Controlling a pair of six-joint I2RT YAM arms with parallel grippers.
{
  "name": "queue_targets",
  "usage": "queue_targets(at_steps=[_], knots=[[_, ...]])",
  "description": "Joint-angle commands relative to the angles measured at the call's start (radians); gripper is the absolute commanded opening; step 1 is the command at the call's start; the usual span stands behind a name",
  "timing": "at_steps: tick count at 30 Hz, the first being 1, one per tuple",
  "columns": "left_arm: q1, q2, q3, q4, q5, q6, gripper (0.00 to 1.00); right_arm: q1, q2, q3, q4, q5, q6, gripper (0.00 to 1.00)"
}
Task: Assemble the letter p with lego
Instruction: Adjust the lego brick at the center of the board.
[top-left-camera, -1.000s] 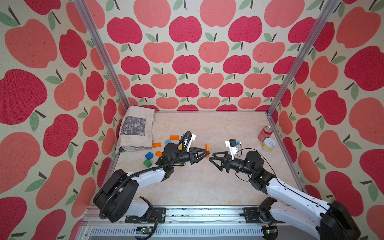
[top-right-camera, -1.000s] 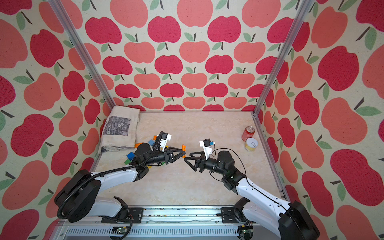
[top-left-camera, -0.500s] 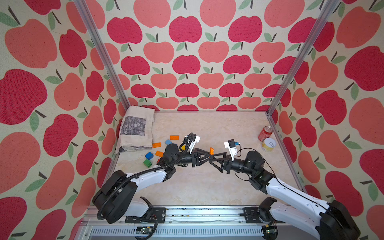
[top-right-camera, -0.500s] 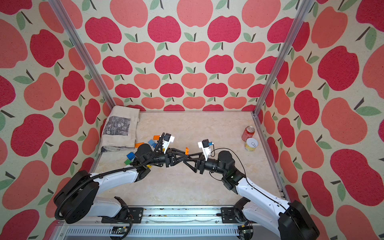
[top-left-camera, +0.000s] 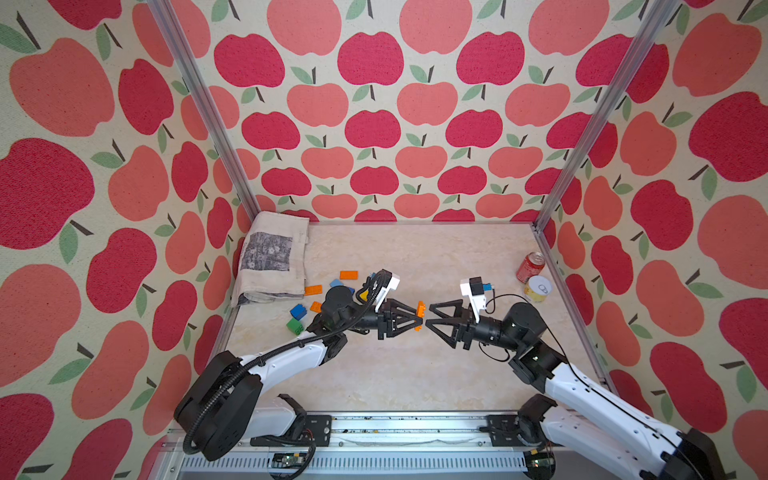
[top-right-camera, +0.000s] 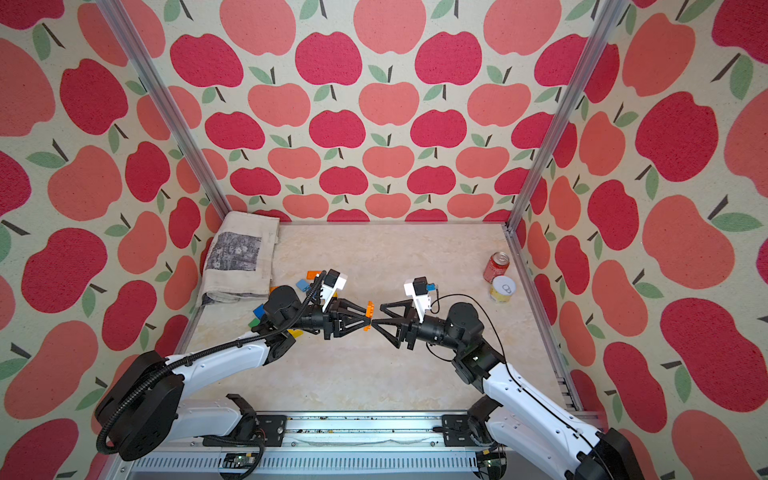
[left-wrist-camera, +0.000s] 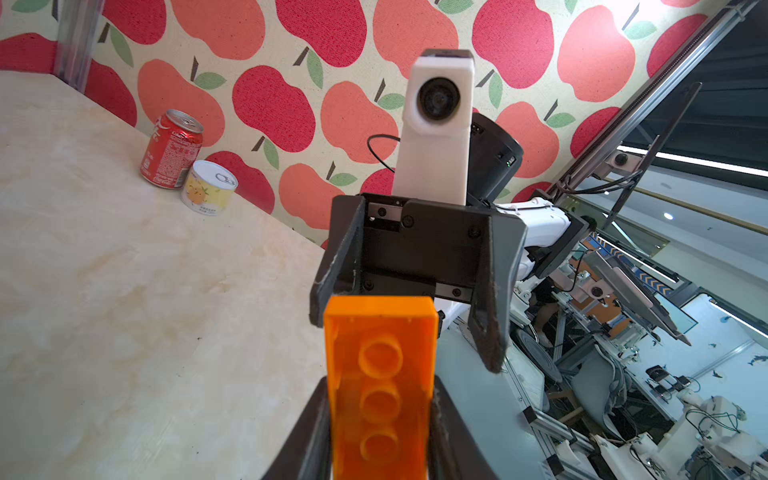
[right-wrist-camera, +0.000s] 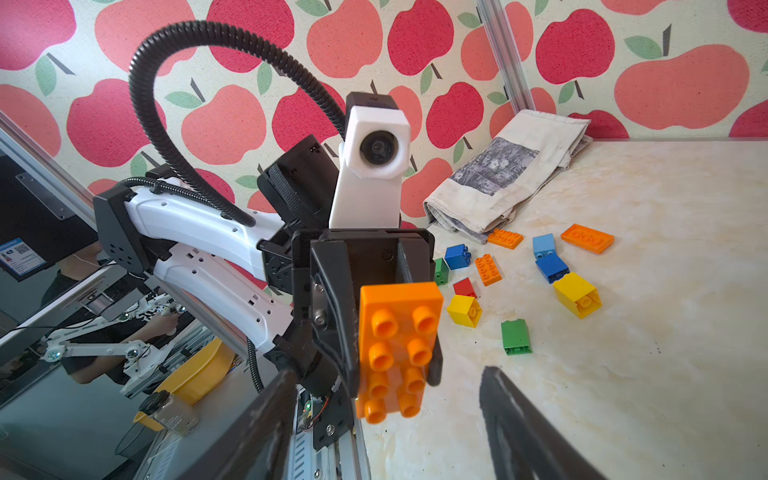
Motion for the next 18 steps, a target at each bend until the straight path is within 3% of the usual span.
queue_targets(at_steps=[1,7,18], knots=[[-0.019,0.026,0.02,0.04,0.074,0.029,0.19,0.0,0.05,0.026,0.089,-0.055,0.042,0.7],[-0.025,0.039,0.021,0.039,0.087,0.041,0.19,0.006,0.094,0.024,0.14,-0.068,0.056,0.61],[-0.01,0.034,0.017,0.015,0.052,0.068,0.22,0.017,0.125,0.035,0.14,-0.077,0.05,0.28]])
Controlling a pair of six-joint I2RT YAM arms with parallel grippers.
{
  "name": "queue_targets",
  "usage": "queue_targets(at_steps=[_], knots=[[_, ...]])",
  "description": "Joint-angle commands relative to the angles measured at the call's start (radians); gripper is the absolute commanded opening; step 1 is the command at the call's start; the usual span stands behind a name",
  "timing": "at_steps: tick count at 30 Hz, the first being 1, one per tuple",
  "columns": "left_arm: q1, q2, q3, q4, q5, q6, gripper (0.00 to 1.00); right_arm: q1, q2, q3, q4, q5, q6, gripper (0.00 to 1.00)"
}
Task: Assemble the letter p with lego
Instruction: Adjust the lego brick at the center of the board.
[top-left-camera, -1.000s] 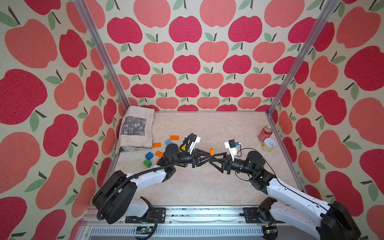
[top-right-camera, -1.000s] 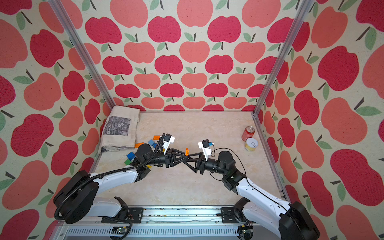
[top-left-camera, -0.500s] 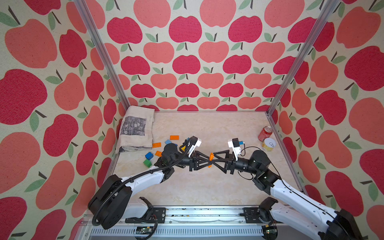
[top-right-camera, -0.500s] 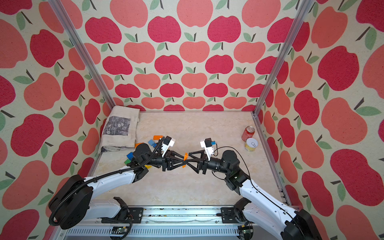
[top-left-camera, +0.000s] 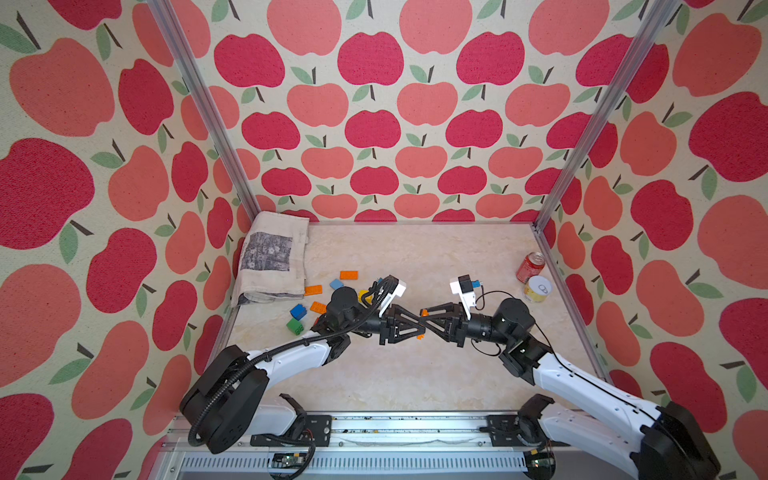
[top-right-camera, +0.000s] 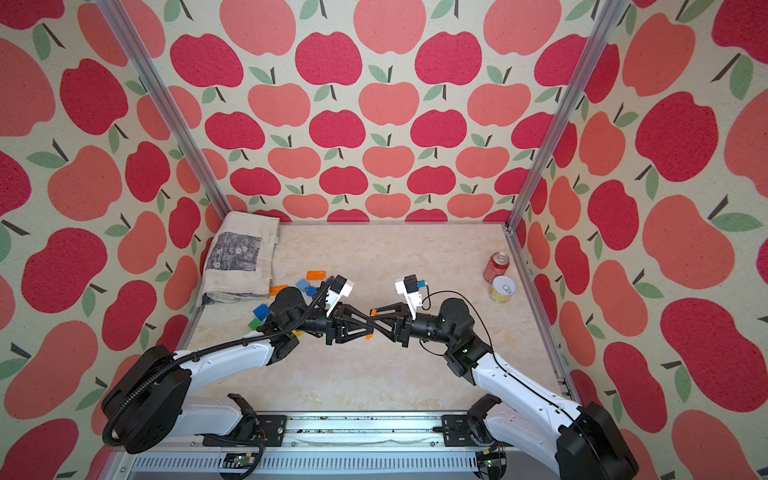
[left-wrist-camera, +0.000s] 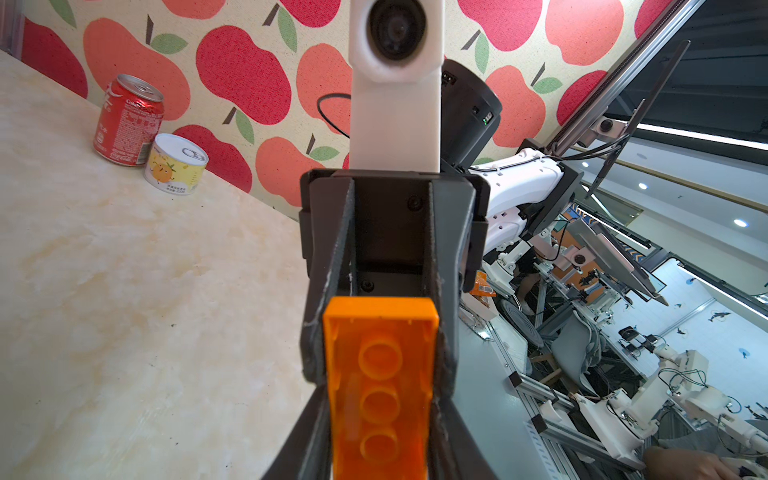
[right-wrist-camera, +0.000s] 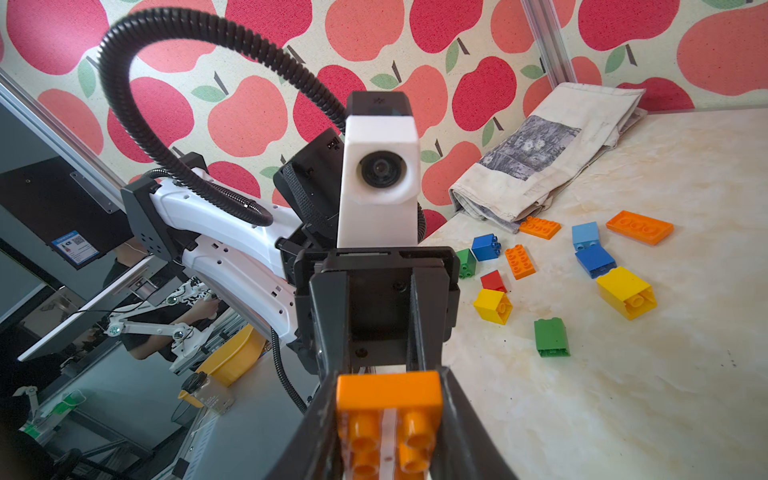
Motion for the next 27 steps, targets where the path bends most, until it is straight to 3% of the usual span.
queue_targets(at_steps=[1,3,7,9,10,14,17,19,21,27], knots=[[0.012,-0.003,0.014,0.013,-0.006,0.03,0.24,0.007,0.007,0.033,-0.017,0.004,-0.018,0.27],[0.031,-0.014,0.004,-0.007,-0.036,0.029,0.3,0.006,-0.007,0.049,-0.108,0.051,-0.066,0.25],[0.092,-0.083,-0.047,-0.079,-0.142,0.042,0.57,0.005,-0.031,0.139,-0.464,0.292,-0.23,0.18],[0.128,-0.137,-0.077,-0.133,-0.208,0.056,0.83,0.004,-0.011,0.195,-0.621,0.436,-0.304,0.16],[0.152,-0.168,-0.097,-0.148,-0.247,0.05,0.89,0.004,0.01,0.229,-0.697,0.507,-0.334,0.15],[0.268,-0.294,-0.171,-0.216,-0.377,-0.007,0.92,0.012,0.158,0.362,-0.945,0.758,-0.41,0.14],[0.313,-0.424,-0.173,-0.461,-0.594,0.035,0.92,0.033,0.303,0.457,-1.101,0.886,-0.449,0.14],[0.313,-0.51,-0.149,-0.668,-0.787,0.076,0.92,0.043,0.394,0.519,-1.185,0.926,-0.468,0.14],[0.314,-0.574,-0.138,-0.78,-0.911,0.101,0.93,0.05,0.473,0.567,-1.238,0.934,-0.481,0.14],[0.319,-0.735,-0.16,-0.939,-1.115,0.126,0.94,0.115,0.692,0.718,-1.326,0.967,-0.609,0.13]])
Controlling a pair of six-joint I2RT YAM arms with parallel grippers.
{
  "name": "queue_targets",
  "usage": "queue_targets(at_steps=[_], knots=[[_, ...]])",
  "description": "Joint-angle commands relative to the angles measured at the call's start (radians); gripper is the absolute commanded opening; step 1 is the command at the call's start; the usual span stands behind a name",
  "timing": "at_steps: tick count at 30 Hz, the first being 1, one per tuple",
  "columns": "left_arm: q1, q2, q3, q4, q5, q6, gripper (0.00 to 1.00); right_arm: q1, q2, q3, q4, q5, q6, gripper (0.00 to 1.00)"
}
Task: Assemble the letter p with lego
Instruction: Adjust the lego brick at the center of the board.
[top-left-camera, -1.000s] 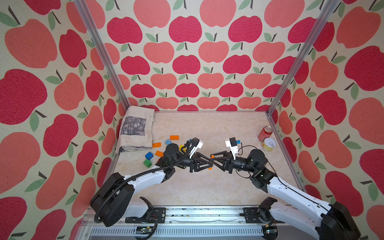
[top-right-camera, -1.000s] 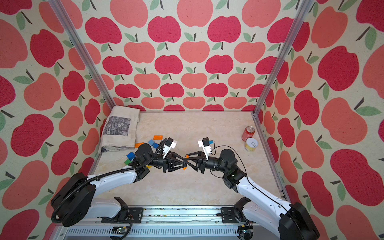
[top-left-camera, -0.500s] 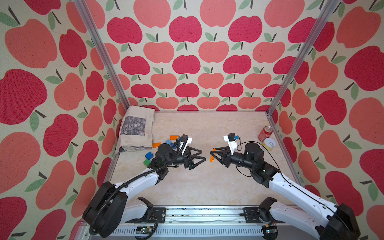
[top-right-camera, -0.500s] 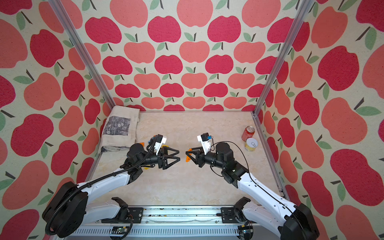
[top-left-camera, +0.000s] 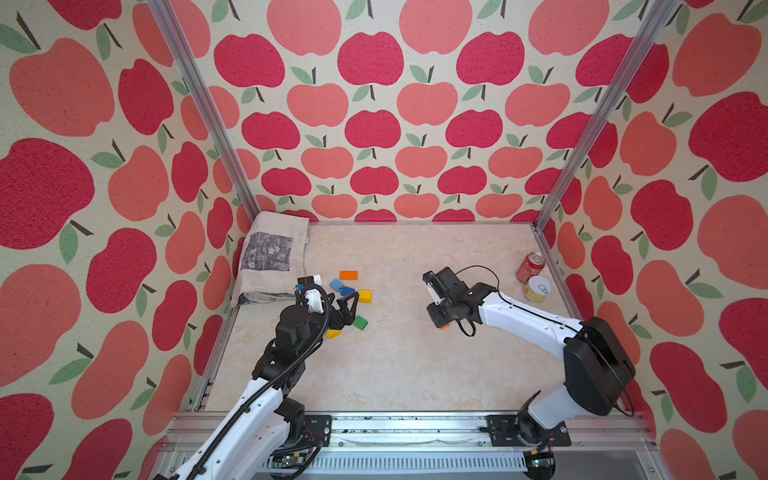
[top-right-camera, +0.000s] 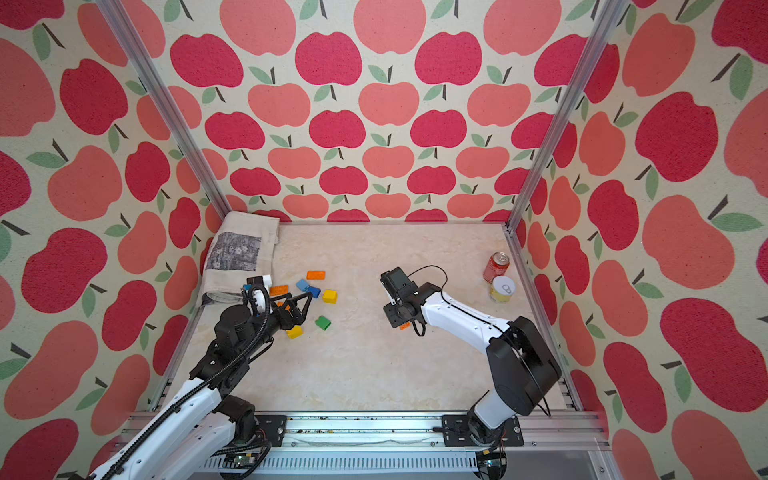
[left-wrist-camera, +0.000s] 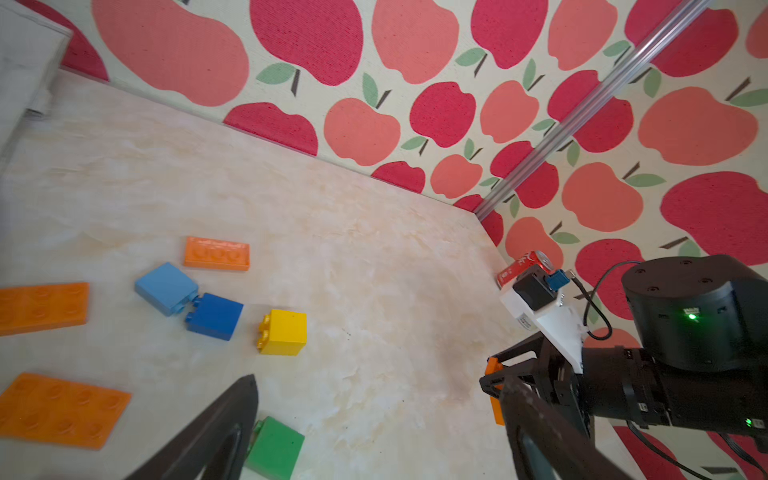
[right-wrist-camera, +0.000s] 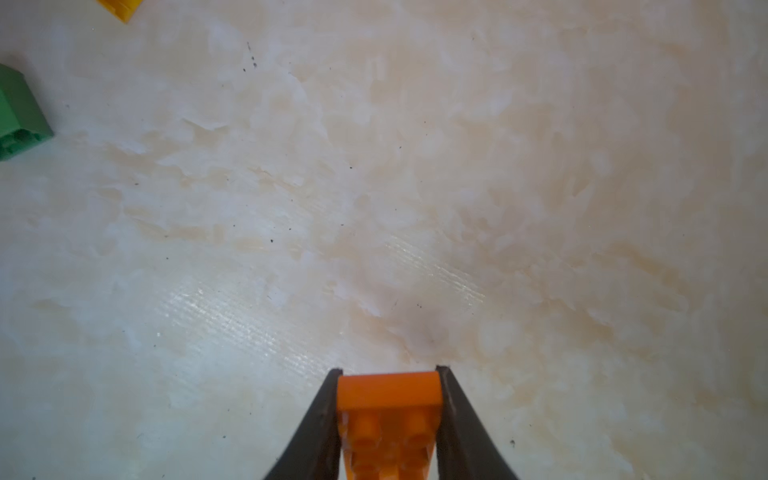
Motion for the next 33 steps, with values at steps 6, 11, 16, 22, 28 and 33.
queue_targets(at_steps=[6,11,16,22,28,33], knots=[[0.021,-0.142,-0.033,-0.201,-0.245,0.06,0.94,0.081,0.245,0.223,-0.193,-0.001,-0.357,0.1],[0.048,-0.156,-0.041,-0.209,-0.218,0.064,0.95,0.128,0.313,0.277,-0.221,-0.076,-0.51,0.1],[0.07,-0.111,-0.032,-0.199,-0.183,0.06,0.94,0.179,0.394,0.335,-0.247,-0.023,-0.607,0.08],[0.078,-0.059,-0.015,-0.2,-0.162,0.058,0.95,0.182,0.382,0.307,-0.209,-0.001,-0.64,0.42],[0.081,0.078,0.068,-0.261,-0.166,0.046,0.93,0.182,0.247,0.263,-0.178,0.0,-0.588,0.7],[0.059,0.288,0.206,-0.361,-0.147,0.068,0.9,0.187,-0.042,0.133,-0.101,-0.119,-0.468,0.81]])
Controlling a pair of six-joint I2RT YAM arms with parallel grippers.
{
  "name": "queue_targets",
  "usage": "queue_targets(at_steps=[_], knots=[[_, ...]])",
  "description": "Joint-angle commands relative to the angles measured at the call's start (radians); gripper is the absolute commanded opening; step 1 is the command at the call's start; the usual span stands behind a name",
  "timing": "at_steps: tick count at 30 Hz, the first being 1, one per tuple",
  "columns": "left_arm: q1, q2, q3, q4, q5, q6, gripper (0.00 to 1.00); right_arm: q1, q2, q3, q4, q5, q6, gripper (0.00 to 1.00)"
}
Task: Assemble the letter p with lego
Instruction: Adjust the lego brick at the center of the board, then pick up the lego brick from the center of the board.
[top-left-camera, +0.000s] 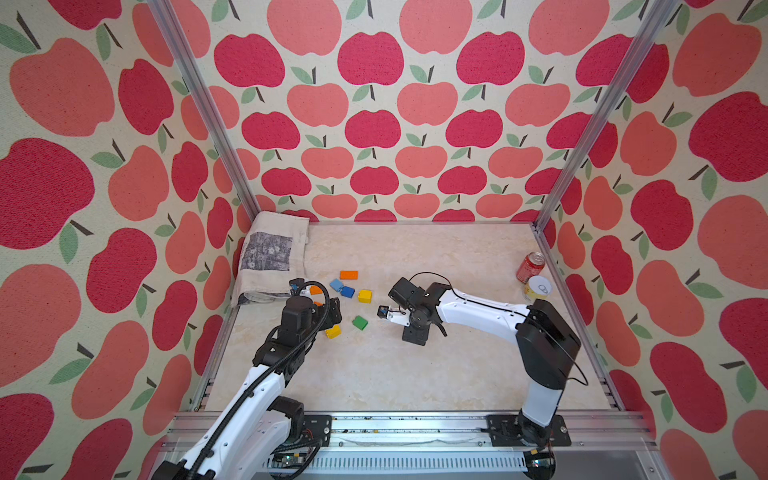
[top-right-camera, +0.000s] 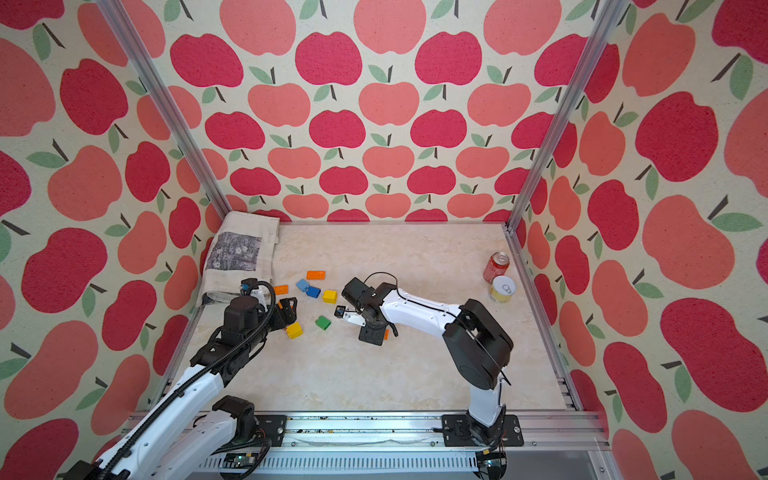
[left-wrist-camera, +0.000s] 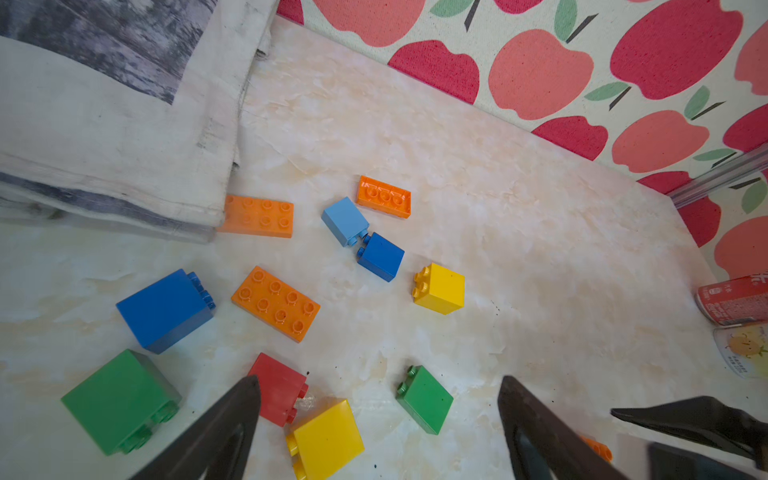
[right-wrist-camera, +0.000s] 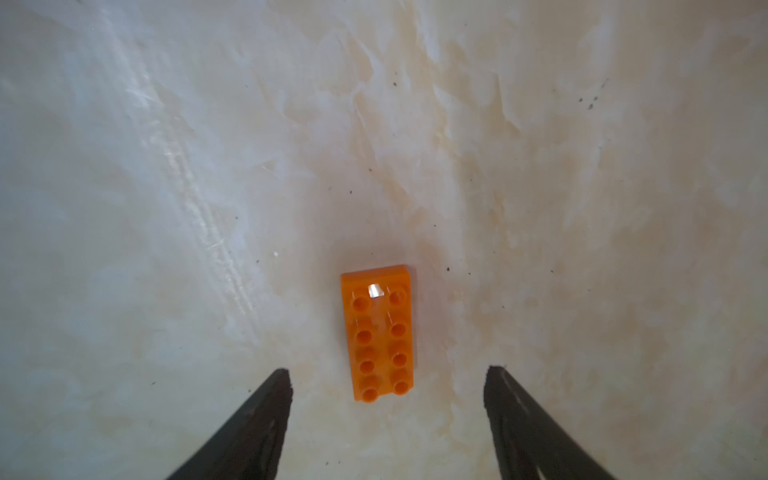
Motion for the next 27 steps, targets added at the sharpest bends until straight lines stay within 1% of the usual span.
queue_targets(at_steps=[1,5,7,11,13,16,20,24,27], knots=[[-0.034,0.12,0.106,-0.112,0.007,0.033,0.9,0.01,-0.211,-0.075,0.064,-0.085,0.116,0.83],[-0.125,0.334,0.242,-0.235,-0.075,0.063,0.9,0.023,-0.434,-0.244,0.219,-0.059,0.27,0.86],[-0.154,0.432,0.311,-0.309,-0.082,0.046,0.89,0.021,-0.541,-0.345,0.304,-0.02,0.365,0.89],[-0.202,0.553,0.375,-0.352,-0.109,0.01,0.85,-0.015,-0.689,-0.485,0.373,0.026,0.482,0.91],[-0.212,0.598,0.402,-0.35,-0.106,-0.001,0.82,-0.048,-0.745,-0.541,0.393,0.022,0.522,0.91],[-0.217,0.662,0.459,-0.402,-0.103,-0.046,0.78,-0.087,-0.794,-0.604,0.417,-0.013,0.556,0.91],[-0.216,0.728,0.481,-0.404,-0.036,-0.111,0.71,-0.095,-0.812,-0.645,0.417,-0.005,0.576,0.91],[-0.246,0.769,0.494,-0.437,-0.075,-0.21,0.71,-0.097,-0.823,-0.682,0.439,-0.004,0.582,0.91],[-0.284,0.749,0.467,-0.411,-0.119,-0.281,0.71,-0.096,-0.83,-0.688,0.441,-0.007,0.577,0.91]])
